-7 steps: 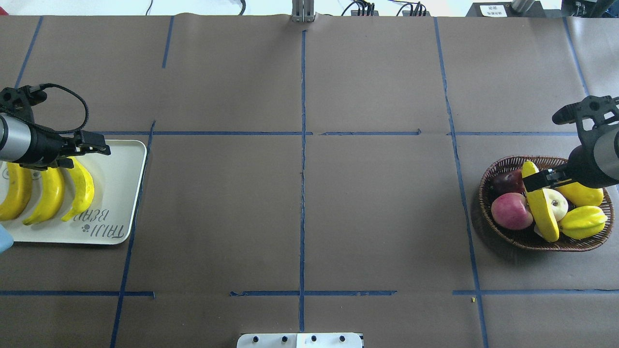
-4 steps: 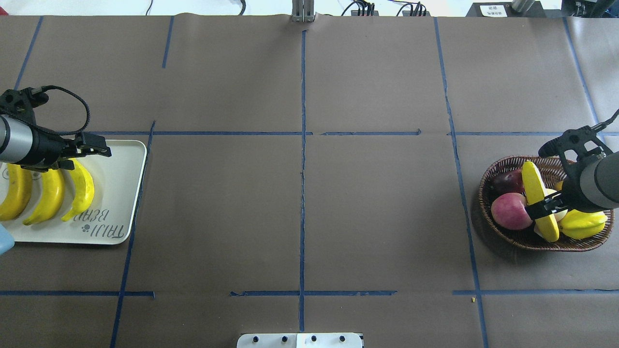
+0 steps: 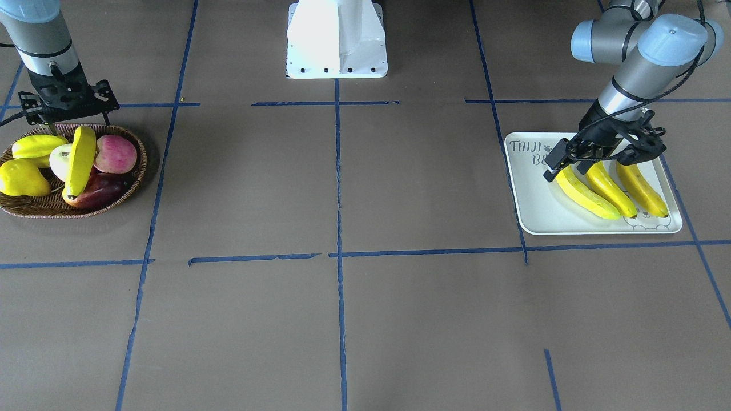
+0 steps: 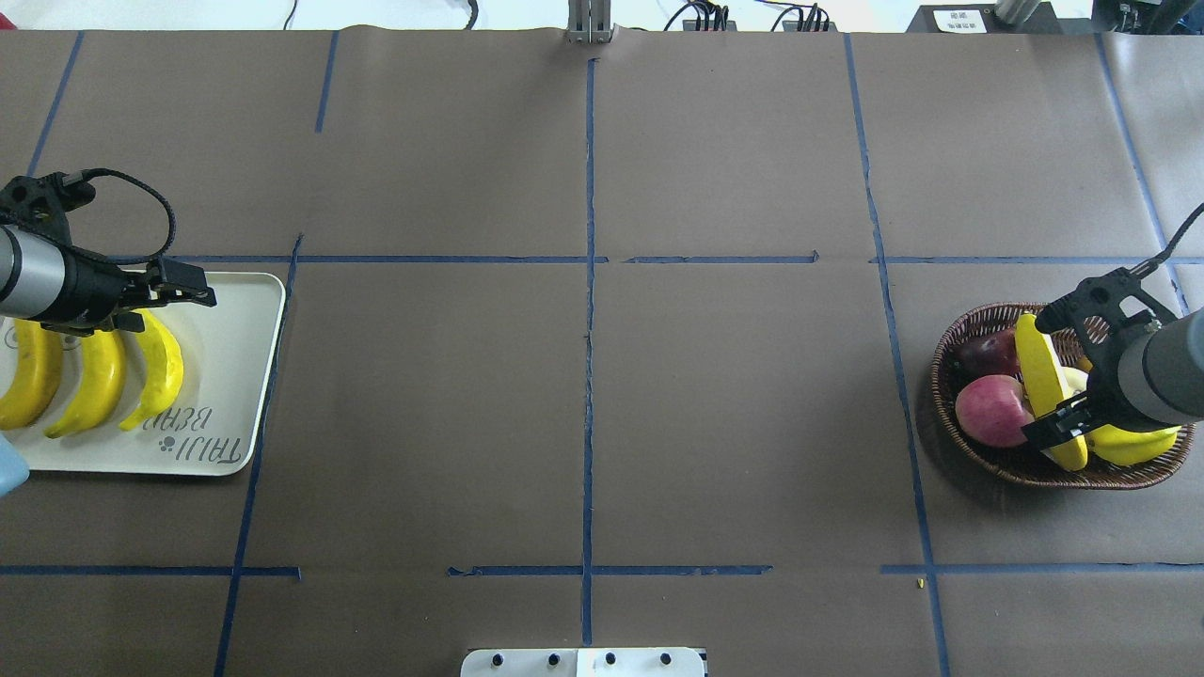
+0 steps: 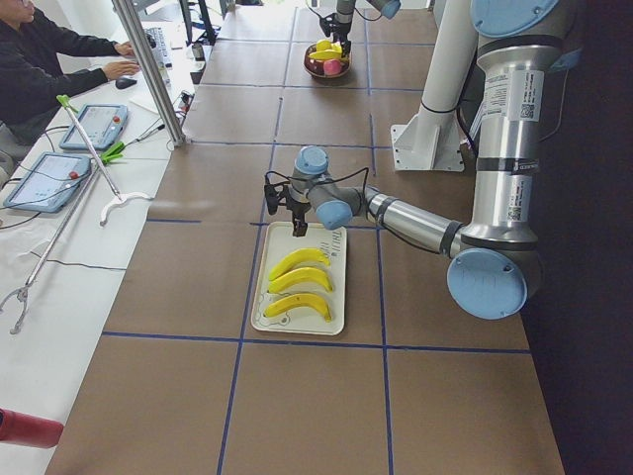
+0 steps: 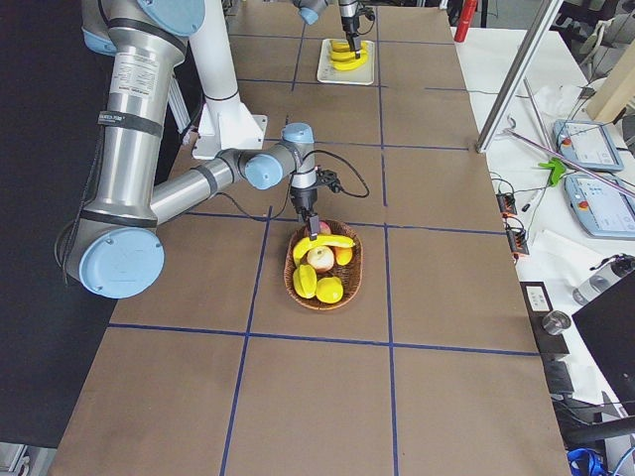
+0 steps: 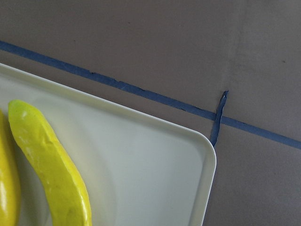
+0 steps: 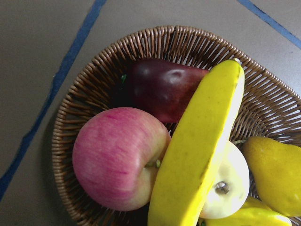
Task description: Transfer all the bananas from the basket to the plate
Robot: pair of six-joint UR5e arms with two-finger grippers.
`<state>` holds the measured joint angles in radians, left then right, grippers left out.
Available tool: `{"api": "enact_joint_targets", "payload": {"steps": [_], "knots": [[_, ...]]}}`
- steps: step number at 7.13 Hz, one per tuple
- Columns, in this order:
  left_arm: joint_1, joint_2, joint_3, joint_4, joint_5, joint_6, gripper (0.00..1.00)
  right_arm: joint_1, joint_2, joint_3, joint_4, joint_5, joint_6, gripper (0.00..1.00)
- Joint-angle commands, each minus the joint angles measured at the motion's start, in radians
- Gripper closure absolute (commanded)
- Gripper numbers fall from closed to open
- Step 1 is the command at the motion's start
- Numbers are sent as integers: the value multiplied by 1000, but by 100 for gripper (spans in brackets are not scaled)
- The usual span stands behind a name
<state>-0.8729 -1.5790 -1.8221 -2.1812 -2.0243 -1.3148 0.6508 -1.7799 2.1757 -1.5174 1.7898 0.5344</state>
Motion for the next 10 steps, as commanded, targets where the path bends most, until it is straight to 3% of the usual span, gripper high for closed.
{"api": "enact_joint_targets", "payload": {"steps": [1, 6, 7, 8, 9, 10], "knots": [[0, -2, 1, 0, -2, -1, 0, -16, 2, -22, 2, -10, -1, 0], [0, -2, -13, 1, -4, -1, 0, -20, 4, -85, 0, -21, 6, 1], [0, -2, -13, 1, -4, -1, 0, -20, 5, -86, 0, -21, 4, 11], [0, -2, -11, 1, -4, -1, 0, -20, 7, -91, 0, -21, 4, 30], [2, -2, -8, 1, -4, 0, 0, -17, 7, -83, 0, -21, 4, 63], [0, -2, -3, 1, -4, -1, 0, -16, 7, -71, 2, -20, 4, 84]]}}
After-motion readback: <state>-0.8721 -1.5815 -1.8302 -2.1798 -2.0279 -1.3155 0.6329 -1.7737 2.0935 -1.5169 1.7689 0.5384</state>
